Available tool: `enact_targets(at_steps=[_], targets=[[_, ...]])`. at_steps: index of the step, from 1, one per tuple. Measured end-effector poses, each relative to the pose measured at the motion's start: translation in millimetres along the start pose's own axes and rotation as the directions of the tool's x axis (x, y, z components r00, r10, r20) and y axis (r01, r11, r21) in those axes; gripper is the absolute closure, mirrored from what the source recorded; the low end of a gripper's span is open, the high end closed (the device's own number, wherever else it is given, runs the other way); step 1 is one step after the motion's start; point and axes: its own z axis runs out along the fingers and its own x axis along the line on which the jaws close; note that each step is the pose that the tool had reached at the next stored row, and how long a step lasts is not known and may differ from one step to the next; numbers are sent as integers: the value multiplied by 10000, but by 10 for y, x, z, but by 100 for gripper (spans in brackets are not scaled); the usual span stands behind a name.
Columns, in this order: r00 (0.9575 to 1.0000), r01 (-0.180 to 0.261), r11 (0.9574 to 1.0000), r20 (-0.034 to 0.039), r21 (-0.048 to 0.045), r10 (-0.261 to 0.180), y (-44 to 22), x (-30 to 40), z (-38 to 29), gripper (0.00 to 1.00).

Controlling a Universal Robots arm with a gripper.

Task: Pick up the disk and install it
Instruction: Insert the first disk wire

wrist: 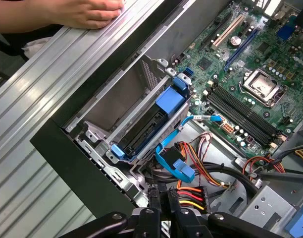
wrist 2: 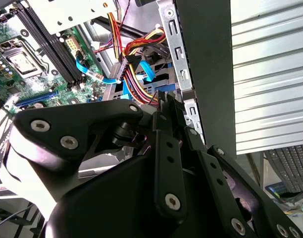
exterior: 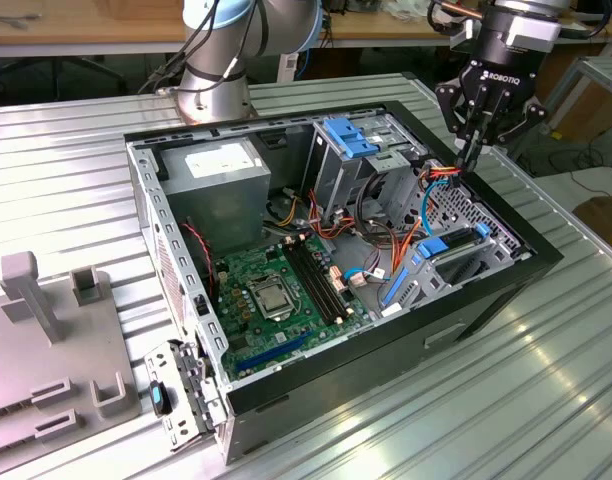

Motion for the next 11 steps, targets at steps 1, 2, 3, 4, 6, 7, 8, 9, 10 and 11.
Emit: enact_targets(at_steps=[1, 2, 3, 4, 6, 7, 8, 9, 10, 11], targets=[[10000, 0, 10000, 0, 1, 0, -1, 1, 0, 83], [10000, 0, 10000, 0, 1, 0, -2, 1, 0, 83], [10000, 0, 10000, 1, 1, 0, -2, 2, 0, 83], [10000, 0, 10000, 1, 0, 0, -3, 3, 0, 83], [10000, 1, 10000, 0, 0, -1, -7, 6, -1, 83], [10000, -1, 10000, 0, 0, 1, -7, 7, -1, 83], [10000, -1, 10000, 1, 0, 1, -7, 7, -1, 83], [10000, -1, 10000, 0, 0, 1, -5, 10, 0, 83], [10000, -1, 10000, 0, 0, 1, -3, 13, 1, 83], [10000, 1, 10000, 1, 1, -1, 3, 21, 4, 83]])
